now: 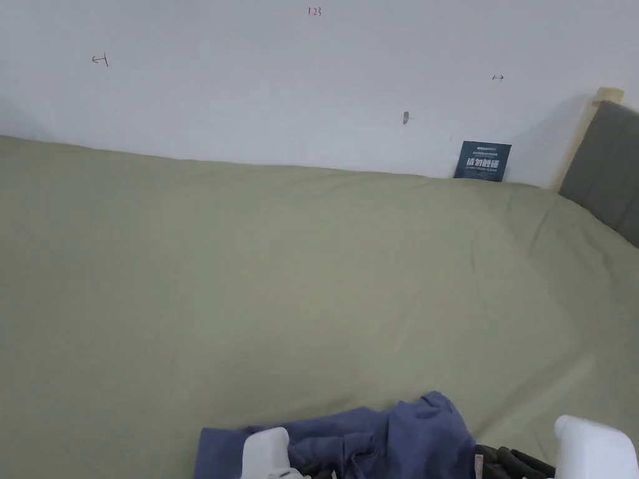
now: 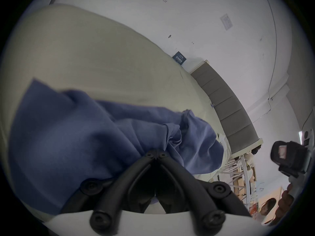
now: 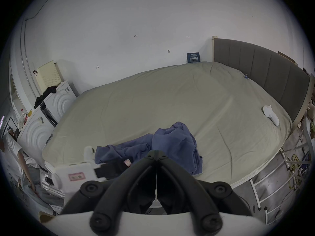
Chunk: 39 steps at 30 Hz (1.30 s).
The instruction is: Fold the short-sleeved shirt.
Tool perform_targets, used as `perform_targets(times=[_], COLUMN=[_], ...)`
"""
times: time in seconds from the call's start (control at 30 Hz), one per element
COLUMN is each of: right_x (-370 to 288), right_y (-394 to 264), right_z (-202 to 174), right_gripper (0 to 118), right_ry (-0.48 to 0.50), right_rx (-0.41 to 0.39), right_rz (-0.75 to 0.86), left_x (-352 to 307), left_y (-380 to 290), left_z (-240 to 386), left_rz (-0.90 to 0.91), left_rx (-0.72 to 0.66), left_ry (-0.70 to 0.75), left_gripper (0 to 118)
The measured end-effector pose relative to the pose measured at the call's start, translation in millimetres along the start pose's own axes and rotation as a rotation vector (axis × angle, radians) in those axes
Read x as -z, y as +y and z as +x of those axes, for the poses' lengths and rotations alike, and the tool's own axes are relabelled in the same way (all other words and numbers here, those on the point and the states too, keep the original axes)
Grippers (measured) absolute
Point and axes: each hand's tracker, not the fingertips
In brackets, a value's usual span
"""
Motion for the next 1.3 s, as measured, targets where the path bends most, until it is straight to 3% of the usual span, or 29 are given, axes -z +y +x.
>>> perform_targets(times=[0.3, 0.43, 0.5, 0.57, 0.8, 0.93, 1.03, 1.13, 1.27, 1.3], right_x=[2.0, 8.8, 11.4, 10.7, 7.6, 3.0, 0.6, -0.5, -0.2, -0.5], right_y=[2.7, -1.8, -4.0, -6.0, -3.9, -2.1, -0.5, 0.7, 2.7, 2.7], right_z=[-4.3, -7.1, -9.0, -10.9, -14.4, -20.7, -26.4, -31.8, -36.8, -37.7], right_gripper=[2, 2, 2, 2, 2, 2, 2, 2, 2, 2], right_ry=[0.007, 0.014, 0.012, 0.013, 0.006, 0.008, 0.022, 0.038, 0.057, 0.059], right_rx=[-0.029, -0.030, -0.032, -0.035, -0.053, -0.061, -0.061, -0.062, -0.069, -0.072], right_rz=[-0.005, -0.027, -0.039, -0.045, -0.042, -0.027, -0.015, -0.008, -0.013, -0.013], left_x=[2.0, 11.7, 28.1, 33.1, -28.0, -82.0, -110.7, -129.9, -137.8, -136.2], left_y=[-22.8, -25.4, -26.6, -24.4, 5.8, 33.8, 45.1, 47.2, 41.4, 40.1], left_z=[25.3, 36.6, 33.6, 28.9, 34.1, -1.0, -46.0, -88.5, -106.3, -108.6], left_rz=[0.041, -0.002, -0.055, -0.072, 0.027, 0.095, 0.063, 0.017, 0.012, -0.001], left_rx=[-0.003, 0.107, 0.073, 0.005, 0.081, 0.137, 0.023, -0.136, -0.186, -0.213], left_ry=[-0.007, -0.077, -0.022, -0.061, -0.121, -0.009, 0.115, 0.103, 0.111, 0.093], left_gripper=[0, 0, 0, 0, 0, 0, 0, 0, 31, 64])
